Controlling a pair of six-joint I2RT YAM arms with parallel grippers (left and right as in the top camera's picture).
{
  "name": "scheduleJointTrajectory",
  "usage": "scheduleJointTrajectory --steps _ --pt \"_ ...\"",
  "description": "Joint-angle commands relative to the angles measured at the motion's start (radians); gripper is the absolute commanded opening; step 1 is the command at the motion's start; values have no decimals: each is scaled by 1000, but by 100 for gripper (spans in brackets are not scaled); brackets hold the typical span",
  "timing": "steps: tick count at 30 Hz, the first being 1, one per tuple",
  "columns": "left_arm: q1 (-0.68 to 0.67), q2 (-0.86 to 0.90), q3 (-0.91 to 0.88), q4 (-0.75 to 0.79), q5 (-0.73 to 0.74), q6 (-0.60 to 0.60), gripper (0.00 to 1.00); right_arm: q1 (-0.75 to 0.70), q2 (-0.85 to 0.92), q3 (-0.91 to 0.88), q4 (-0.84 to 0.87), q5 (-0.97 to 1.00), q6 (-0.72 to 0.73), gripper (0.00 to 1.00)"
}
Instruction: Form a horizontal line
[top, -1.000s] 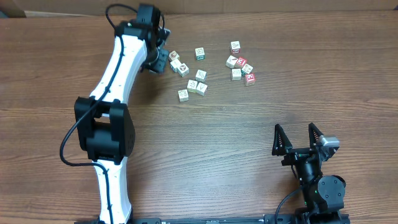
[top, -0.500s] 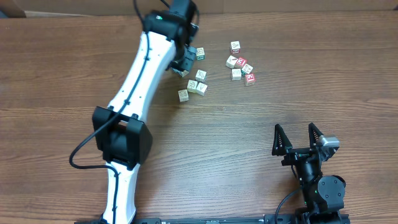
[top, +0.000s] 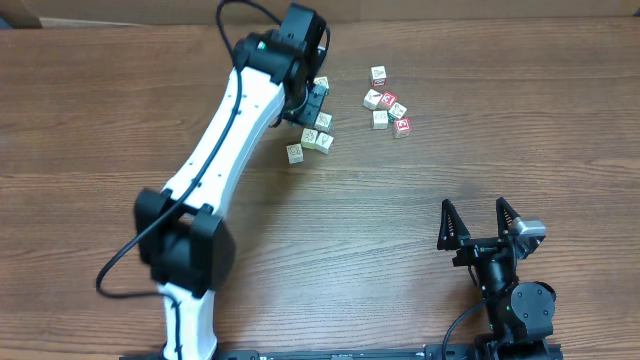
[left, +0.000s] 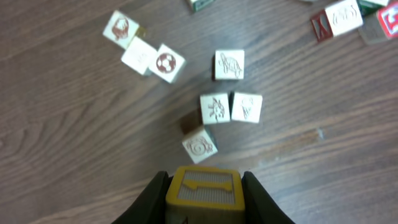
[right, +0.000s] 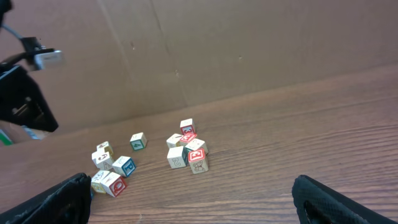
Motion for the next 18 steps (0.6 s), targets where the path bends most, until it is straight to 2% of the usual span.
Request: scheduleJointTrajectory --steps 1,8,14,18 --pt "-21 -97 -140 43 3 -47 4 2 -3 -10 6 -5 -3 100" --pt "-122 -118 -365 182 -5 -124 6 2 -3 -10 6 -5 -3 100" --pt "-222 -114 -478 309 -111 -345 10 2 -3 -10 6 -5 -3 100" --pt "-216 -87 -484 338 -140 -418 9 2 -3 -10 6 -5 -3 100"
